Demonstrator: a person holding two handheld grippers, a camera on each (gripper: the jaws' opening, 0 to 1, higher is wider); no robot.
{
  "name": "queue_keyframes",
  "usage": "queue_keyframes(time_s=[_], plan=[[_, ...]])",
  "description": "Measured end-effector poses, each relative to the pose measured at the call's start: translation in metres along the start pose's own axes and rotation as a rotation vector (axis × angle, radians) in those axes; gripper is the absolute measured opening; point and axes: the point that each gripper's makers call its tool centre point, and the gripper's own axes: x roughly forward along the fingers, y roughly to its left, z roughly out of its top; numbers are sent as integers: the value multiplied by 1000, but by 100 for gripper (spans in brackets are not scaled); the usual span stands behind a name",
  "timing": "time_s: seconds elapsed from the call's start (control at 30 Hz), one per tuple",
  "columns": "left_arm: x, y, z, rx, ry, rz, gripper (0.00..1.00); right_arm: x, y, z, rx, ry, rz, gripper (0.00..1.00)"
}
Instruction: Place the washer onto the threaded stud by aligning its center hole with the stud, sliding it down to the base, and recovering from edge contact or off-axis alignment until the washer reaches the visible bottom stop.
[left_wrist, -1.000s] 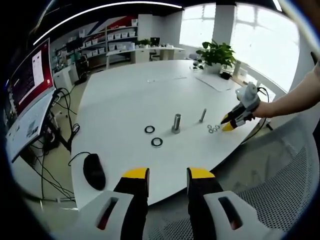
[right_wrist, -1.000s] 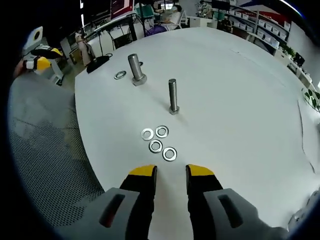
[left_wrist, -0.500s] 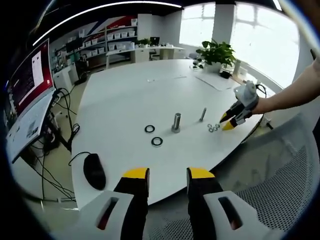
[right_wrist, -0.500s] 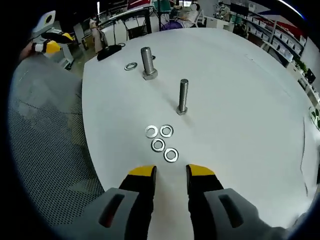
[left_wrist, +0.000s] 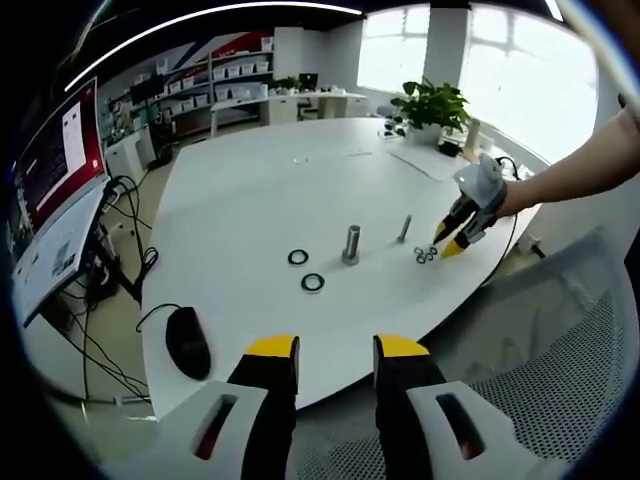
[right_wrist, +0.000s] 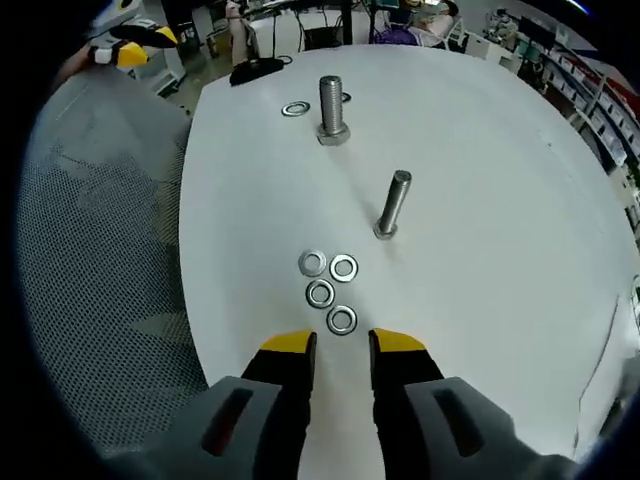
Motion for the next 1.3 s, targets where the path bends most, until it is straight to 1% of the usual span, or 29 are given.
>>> queue_keyframes(time_s=[0.07, 0.23, 0.3, 0.37, 0.47, 0.57, 0.63, 0.67, 0.77, 0.87, 0.93, 1.07, 1.13, 1.3], plan=[[0, 0, 0, 1, 1, -1, 28, 0, 1, 2, -10, 26, 12, 24], [0, 1, 0, -2, -2, 2, 28, 2, 0, 3, -95, 105, 47, 23], [0, 1, 0, -4, -3, 0, 28, 2, 0, 4, -102, 121, 46, 21], [0, 0, 0, -2, -2, -2, 28, 3, 0, 4, -144, 150, 59, 19], [0, 1, 0, -2, -1, -1, 28, 4, -2, 6, -158, 180, 64, 17], [-1, 1, 2, -9, -12, 2, 28, 4, 1, 8, -189, 203, 76, 17], [-1, 1, 2, -7, -10, 2, 28, 4, 1, 8, -211, 233, 83, 16], [-1, 1, 2, -6, -10, 1, 28, 4, 1, 6, -250, 258, 90, 16], [-1, 1, 1, -5, -9, 1, 28, 5, 1, 6, -297, 306, 87, 16], [-1, 2, 2, -6, -11, 3, 28, 7, 1, 7, -303, 343, 80, 16], [-1, 2, 2, -6, -11, 4, 28, 6, 0, 7, -290, 361, 77, 16], [-1, 2, 1, -3, -9, 4, 28, 4, 1, 7, -275, 367, 70, 16], [-1, 2, 1, -3, -8, 2, 28, 3, 2, 7, -289, 362, 66, 16], [-1, 1, 1, -3, -9, 1, 28, 2, 1, 6, -243, 285, 58, 15]])
